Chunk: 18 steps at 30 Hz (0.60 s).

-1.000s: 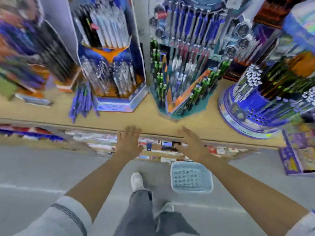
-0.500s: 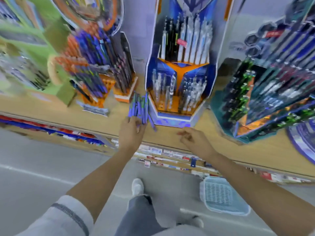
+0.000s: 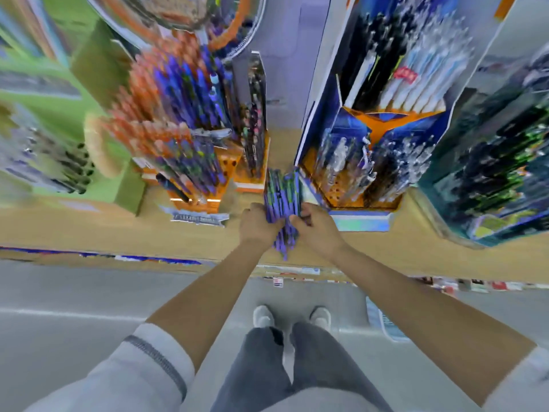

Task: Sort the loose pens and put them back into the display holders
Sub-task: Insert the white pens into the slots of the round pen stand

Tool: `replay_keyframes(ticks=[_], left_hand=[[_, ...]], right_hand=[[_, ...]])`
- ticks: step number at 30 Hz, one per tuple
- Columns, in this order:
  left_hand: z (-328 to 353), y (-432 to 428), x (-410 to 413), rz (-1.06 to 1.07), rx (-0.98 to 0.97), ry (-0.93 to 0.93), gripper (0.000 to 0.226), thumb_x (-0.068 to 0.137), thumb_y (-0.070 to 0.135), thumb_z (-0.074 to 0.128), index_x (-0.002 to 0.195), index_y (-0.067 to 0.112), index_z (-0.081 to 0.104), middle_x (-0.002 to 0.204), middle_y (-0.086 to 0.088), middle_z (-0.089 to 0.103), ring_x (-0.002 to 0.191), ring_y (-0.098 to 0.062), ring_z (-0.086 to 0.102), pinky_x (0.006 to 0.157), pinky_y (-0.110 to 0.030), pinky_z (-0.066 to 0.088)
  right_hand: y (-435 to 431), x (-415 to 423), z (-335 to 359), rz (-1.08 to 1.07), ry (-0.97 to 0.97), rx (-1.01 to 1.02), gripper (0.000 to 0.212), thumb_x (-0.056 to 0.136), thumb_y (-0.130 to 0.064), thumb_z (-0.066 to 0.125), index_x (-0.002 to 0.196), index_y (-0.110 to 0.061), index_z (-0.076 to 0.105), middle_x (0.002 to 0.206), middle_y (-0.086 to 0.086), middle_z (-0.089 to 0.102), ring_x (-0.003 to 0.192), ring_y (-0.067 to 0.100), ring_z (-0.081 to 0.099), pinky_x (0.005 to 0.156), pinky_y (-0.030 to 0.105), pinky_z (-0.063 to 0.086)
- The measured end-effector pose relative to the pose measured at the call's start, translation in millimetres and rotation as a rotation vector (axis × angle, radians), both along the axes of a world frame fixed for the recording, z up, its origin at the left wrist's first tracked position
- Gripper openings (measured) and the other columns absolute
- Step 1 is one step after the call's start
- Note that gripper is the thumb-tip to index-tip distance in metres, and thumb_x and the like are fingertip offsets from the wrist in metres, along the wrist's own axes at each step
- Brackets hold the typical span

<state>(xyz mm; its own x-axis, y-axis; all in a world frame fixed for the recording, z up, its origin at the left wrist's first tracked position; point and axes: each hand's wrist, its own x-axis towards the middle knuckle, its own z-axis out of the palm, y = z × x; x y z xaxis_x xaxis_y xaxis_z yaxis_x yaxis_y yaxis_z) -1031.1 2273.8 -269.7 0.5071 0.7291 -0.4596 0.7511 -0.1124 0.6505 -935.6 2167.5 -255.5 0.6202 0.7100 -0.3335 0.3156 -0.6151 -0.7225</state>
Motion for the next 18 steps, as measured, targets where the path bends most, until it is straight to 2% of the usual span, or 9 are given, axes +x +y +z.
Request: replay_keyframes(ticks=[2, 4, 6, 8, 11, 14, 18], left_hand=[[-4, 4, 2, -0.034, -0.004, 0.027, 0.063, 0.057, 0.055, 0.058, 0.091, 0.003, 0.067, 0.084, -0.017, 0.069, 0.083, -0.033, 0.068, 0.062, -0.035, 0.048], [2, 8, 5, -0.047, -0.029, 0.055, 0.053, 0.061, 0.047, 0.063, 0.092, 0.004, 0.069, 0.086, -0.015, 0.069, 0.082, -0.030, 0.067, 0.058, -0.030, 0.043], [3, 12, 6, -0.059, -0.025, 0.073, 0.040, 0.070, 0.036, 0.072, 0.096, 0.006, 0.070, 0.088, -0.012, 0.069, 0.080, -0.028, 0.067, 0.057, -0.028, 0.043], [0, 16, 7, -0.068, 0.006, 0.086, 0.042, 0.070, 0.036, 0.073, 0.099, 0.006, 0.069, 0.090, -0.011, 0.069, 0.080, -0.028, 0.067, 0.058, -0.029, 0.047], [-1, 20, 6, -0.094, 0.032, 0.080, 0.041, 0.073, 0.034, 0.072, 0.102, 0.005, 0.066, 0.089, -0.008, 0.068, 0.078, -0.025, 0.064, 0.055, -0.027, 0.044], [-1, 25, 3, -0.109, 0.033, 0.079, 0.029, 0.080, 0.026, 0.068, 0.099, 0.004, 0.065, 0.080, -0.005, 0.061, 0.072, -0.024, 0.056, 0.052, -0.028, 0.034], [-4, 26, 0, -0.075, -0.030, 0.047, 0.023, 0.086, 0.020, 0.060, 0.098, 0.001, 0.063, 0.078, -0.007, 0.059, 0.082, -0.033, 0.062, 0.060, -0.030, 0.040]], right_hand=[[6, 0, -2, -0.020, -0.006, -0.013, 0.021, 0.092, -0.026, 0.059, 0.081, -0.008, 0.055, 0.073, 0.009, 0.053, 0.075, 0.027, 0.052, 0.062, 0.031, 0.033], [11, 1, -3, -0.044, -0.022, -0.016, 0.025, 0.092, -0.023, 0.060, 0.072, -0.014, 0.050, 0.065, 0.006, 0.048, 0.072, 0.024, 0.047, 0.061, 0.030, 0.029], [14, 0, -4, -0.050, -0.029, -0.028, 0.023, 0.091, -0.025, 0.063, 0.077, -0.010, 0.053, 0.070, 0.010, 0.056, 0.075, 0.025, 0.051, 0.064, 0.033, 0.038], [17, 0, -5, -0.078, -0.022, -0.037, 0.024, 0.088, -0.026, 0.067, 0.094, -0.005, 0.056, 0.086, 0.013, 0.065, 0.082, 0.027, 0.059, 0.071, 0.040, 0.048], [21, 0, -4, -0.080, -0.014, -0.048, 0.028, 0.086, -0.024, 0.070, 0.101, -0.005, 0.056, 0.091, 0.012, 0.067, 0.082, 0.027, 0.063, 0.072, 0.039, 0.050], [23, 1, -6, -0.060, 0.002, -0.071, 0.027, 0.086, -0.024, 0.071, 0.101, -0.006, 0.057, 0.080, 0.009, 0.064, 0.077, 0.027, 0.061, 0.063, 0.031, 0.042], [24, 0, -6, -0.121, 0.088, -0.056, 0.024, 0.083, -0.026, 0.074, 0.084, -0.017, 0.051, 0.071, 0.002, 0.056, 0.073, 0.024, 0.059, 0.064, 0.033, 0.044]])
